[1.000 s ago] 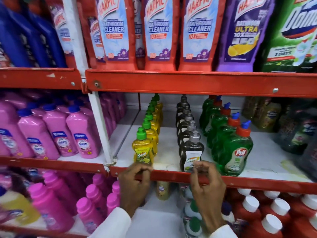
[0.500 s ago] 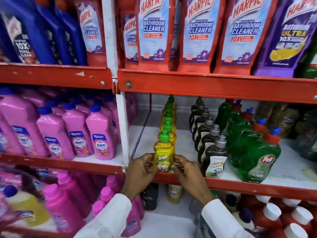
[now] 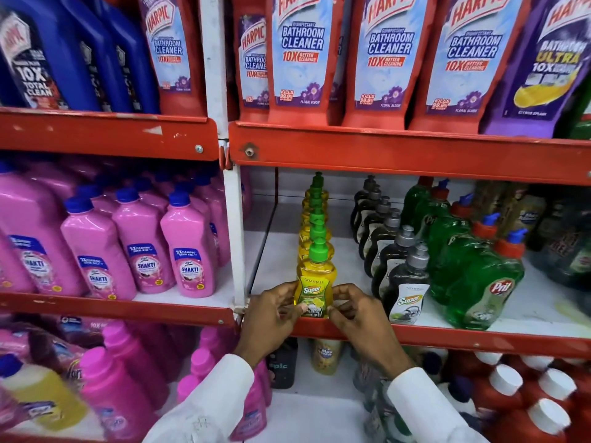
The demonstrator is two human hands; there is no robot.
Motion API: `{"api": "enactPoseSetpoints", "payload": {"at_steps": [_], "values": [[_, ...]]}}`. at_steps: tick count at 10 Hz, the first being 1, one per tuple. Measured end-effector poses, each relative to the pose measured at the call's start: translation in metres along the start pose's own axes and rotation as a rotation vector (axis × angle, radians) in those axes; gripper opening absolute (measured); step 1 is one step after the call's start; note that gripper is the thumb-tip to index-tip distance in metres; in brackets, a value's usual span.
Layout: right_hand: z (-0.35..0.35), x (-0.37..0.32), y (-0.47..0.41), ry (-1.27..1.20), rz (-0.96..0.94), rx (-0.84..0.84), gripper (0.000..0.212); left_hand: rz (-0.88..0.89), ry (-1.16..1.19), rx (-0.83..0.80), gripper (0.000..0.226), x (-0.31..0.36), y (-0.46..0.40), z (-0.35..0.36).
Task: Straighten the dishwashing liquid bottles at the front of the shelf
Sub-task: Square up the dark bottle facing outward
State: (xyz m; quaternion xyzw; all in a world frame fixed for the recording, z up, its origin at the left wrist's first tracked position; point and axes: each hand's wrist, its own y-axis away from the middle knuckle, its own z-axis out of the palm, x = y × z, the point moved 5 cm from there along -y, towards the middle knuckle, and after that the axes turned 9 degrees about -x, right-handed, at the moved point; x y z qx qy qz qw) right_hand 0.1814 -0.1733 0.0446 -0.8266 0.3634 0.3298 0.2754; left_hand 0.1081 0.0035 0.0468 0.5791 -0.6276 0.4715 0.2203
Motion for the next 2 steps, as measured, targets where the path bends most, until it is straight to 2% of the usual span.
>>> {"api": "enactPoseSetpoints", "payload": {"at_steps": [2], "values": [[-0.0002,-0.0028,0.0018,-0.037,-0.002,0.015,0.027,-0.005,0.045,-0.003,0.04,-0.0005,0.0,0.0023]]}}
